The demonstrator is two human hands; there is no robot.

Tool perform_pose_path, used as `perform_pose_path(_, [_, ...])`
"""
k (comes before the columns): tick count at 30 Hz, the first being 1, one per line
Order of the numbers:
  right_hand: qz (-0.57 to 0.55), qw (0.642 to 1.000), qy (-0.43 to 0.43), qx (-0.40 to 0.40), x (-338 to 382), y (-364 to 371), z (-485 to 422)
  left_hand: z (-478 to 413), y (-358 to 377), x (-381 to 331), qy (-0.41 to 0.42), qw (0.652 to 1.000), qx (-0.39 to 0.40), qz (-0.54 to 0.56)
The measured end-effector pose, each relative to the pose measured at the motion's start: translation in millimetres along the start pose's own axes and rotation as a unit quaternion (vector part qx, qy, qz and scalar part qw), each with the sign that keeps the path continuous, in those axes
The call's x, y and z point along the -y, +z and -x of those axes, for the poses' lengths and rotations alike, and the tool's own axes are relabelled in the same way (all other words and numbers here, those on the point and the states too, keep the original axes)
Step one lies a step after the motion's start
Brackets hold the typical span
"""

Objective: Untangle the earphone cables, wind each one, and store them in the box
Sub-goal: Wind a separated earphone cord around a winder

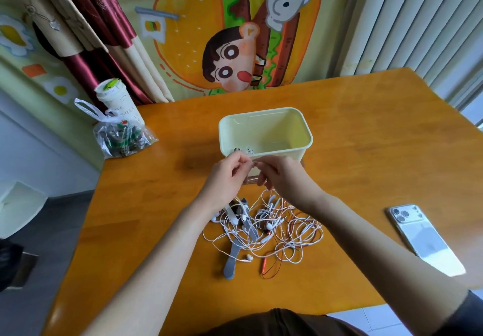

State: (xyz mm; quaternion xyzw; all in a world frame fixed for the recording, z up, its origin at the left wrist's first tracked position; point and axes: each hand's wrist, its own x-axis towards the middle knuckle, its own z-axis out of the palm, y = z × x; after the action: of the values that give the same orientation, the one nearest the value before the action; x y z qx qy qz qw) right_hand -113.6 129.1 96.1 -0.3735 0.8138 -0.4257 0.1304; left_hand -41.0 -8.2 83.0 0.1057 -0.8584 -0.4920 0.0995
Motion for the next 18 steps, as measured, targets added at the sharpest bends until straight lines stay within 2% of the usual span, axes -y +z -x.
perform_pose_path(4, [-0.01,0.996,0.041,-0.079,-5,-11,-3,10,6,25,-0.082,0.994,0.065,0.012])
perform_pose_path(7, [-0.027,0.986,0.066,-0.153,-12,-29,-7,25,7,49,-0.135,0.984,0.106,-0.051])
perform_pose_path(11, [0.043,0.98,0.112,-0.159,-40,-36,-10,33,5,61,-0.165,0.976,0.108,-0.09])
perform_pose_path(13, [0.097,0.976,0.149,-0.127,-58,-31,-8,31,4,56,-0.157,0.978,0.104,-0.091])
perform_pose_path(16, [0.237,0.955,0.173,0.028,-65,-22,2,27,5,44,-0.133,0.979,0.118,-0.097])
perform_pose_path(18, [0.21,0.964,0.11,0.119,-51,-11,11,24,7,35,-0.116,0.977,0.147,-0.103])
